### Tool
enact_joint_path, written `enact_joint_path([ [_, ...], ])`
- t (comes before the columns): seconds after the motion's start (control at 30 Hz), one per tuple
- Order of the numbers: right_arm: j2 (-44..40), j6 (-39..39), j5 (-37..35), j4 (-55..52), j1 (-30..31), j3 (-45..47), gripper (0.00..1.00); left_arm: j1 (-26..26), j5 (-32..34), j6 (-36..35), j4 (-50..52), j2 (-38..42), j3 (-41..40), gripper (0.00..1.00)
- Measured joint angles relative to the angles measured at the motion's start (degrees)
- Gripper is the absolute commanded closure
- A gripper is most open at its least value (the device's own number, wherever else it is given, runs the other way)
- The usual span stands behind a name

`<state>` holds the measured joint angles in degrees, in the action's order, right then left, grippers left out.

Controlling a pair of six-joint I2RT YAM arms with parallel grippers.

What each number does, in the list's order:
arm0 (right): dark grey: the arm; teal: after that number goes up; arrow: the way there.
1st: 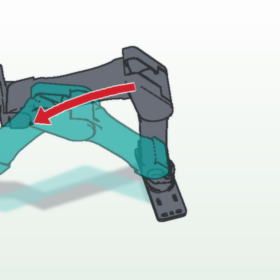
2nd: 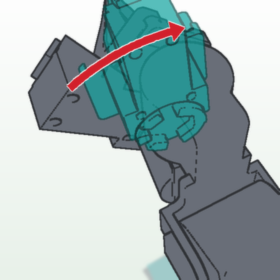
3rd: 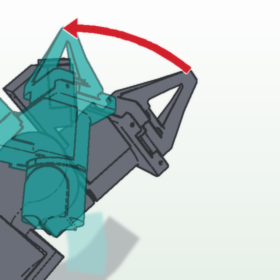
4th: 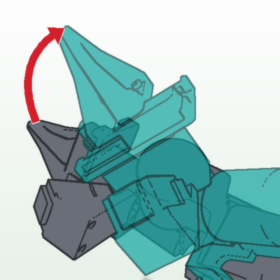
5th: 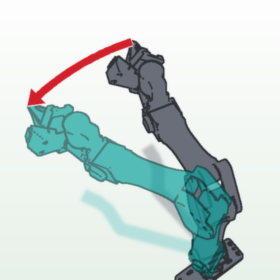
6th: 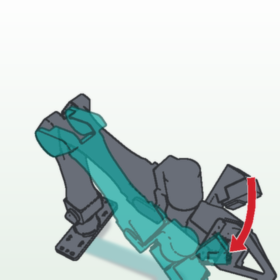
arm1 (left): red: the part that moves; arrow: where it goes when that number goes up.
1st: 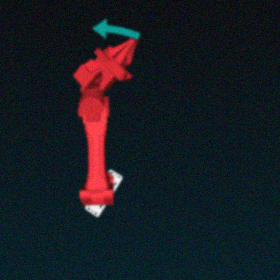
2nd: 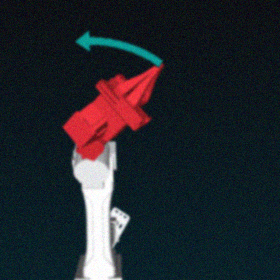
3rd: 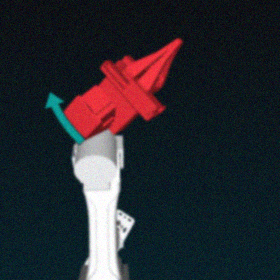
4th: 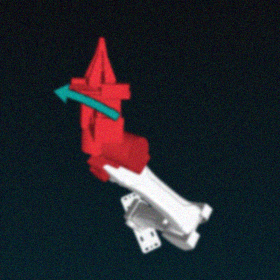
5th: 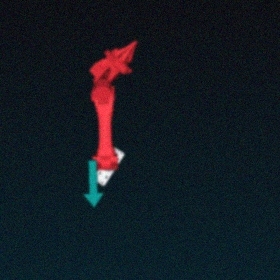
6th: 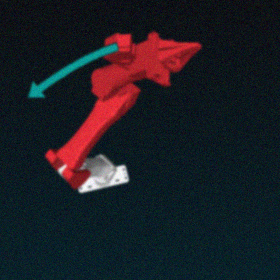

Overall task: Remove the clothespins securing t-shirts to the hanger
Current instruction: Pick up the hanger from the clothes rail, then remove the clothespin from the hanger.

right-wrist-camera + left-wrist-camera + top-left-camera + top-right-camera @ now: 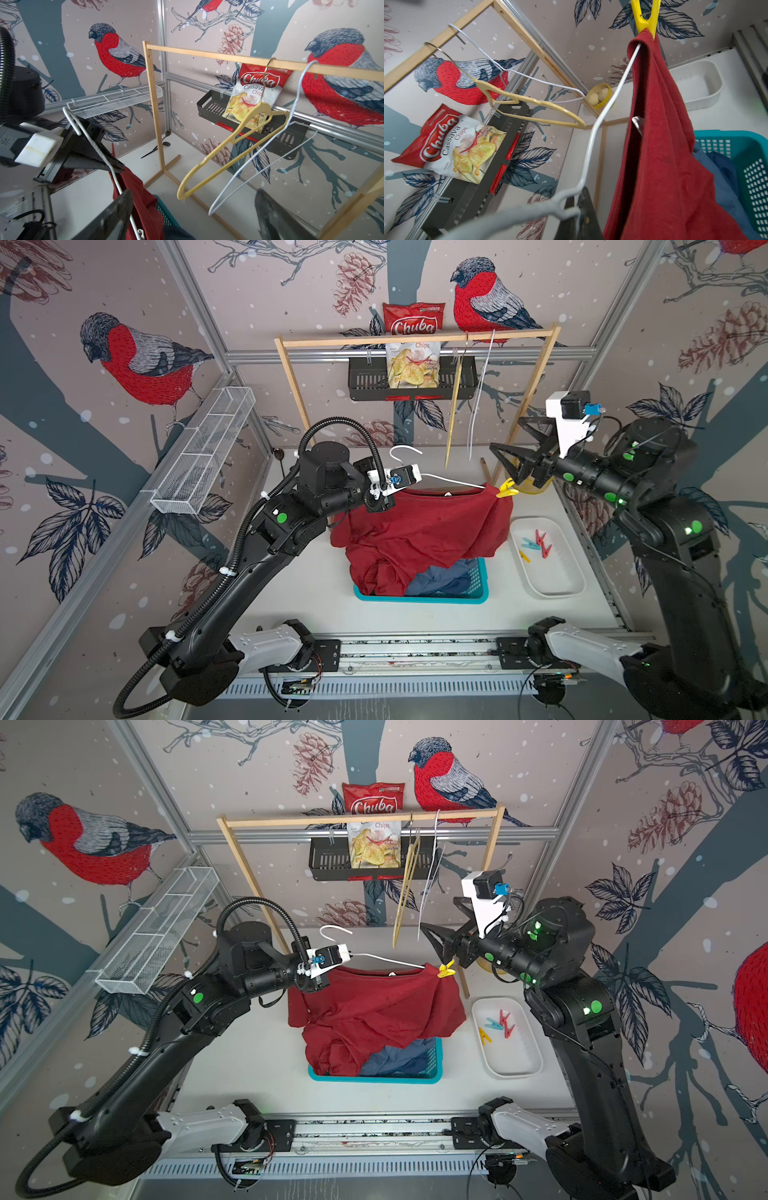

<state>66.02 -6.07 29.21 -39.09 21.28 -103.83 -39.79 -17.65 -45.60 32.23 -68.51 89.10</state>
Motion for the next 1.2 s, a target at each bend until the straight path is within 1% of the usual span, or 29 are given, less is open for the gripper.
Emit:
enact_joint_path([
  [0.1, 1.11, 0.00, 8.37, -2.27, -2.34, 2.08, 0.10, 0.68, -2.38, -0.85, 3.15, 0.07, 0.20, 1.00],
  [0.2, 0.81, -0.20, 14.53, -4.04, -3.45, 4.04, 0.08, 2.71, -4.28, -0.87, 5.25, 0.48, 0.28, 1.00],
  [0.3, -1.51, -0.48, 19.45, -3.39, -3.67, 7.69, 0.06, 5.22, -5.99, -0.85, 6.23, 1.36, 0.24, 1.00],
  [0.4, -4.81, 0.00, 22.05, -1.77, -3.67, 12.61, 0.05, 6.91, -7.91, -0.79, 6.27, 2.34, -0.26, 1.00],
  [0.53, -7.02, 0.37, 22.43, 0.24, -3.69, 15.61, 0.04, 7.48, -9.99, -0.59, 6.40, 2.47, -0.79, 1.00],
  [0.7, -6.84, -0.48, 17.77, -0.52, -3.65, 16.87, 0.03, 7.74, -11.47, 0.17, 6.54, 2.49, -0.79, 1.00],
  [0.83, -7.76, -1.73, 18.12, -0.55, -3.61, 18.91, 0.04, 8.13, -12.50, 0.20, 7.26, 2.54, -0.50, 1.00],
  [0.93, -8.68, -2.25, 20.11, -0.39, -3.58, 20.17, 0.10, 8.35, -12.79, 0.20, 7.45, 2.56, -0.13, 1.00],
  [1.0, -8.94, -2.82, 21.29, -0.37, -3.54, 20.28, 0.19, 8.41, -13.31, 0.20, 7.48, 2.62, -0.07, 1.00],
  [1.03, -8.98, -2.84, 21.81, -0.33, -3.54, 20.28, 0.21, 8.46, -13.51, 0.20, 7.50, 2.62, 0.07, 1.00],
  [1.13, -9.05, -3.04, 23.19, -0.33, -3.54, 20.44, 0.32, 8.63, -13.99, 0.20, 7.58, 2.60, 0.87, 1.00],
  [1.2, -9.11, -3.06, 23.96, -0.35, -3.54, 20.74, 0.37, 8.90, -14.51, 0.20, 7.76, 2.45, 1.57, 1.00],
])
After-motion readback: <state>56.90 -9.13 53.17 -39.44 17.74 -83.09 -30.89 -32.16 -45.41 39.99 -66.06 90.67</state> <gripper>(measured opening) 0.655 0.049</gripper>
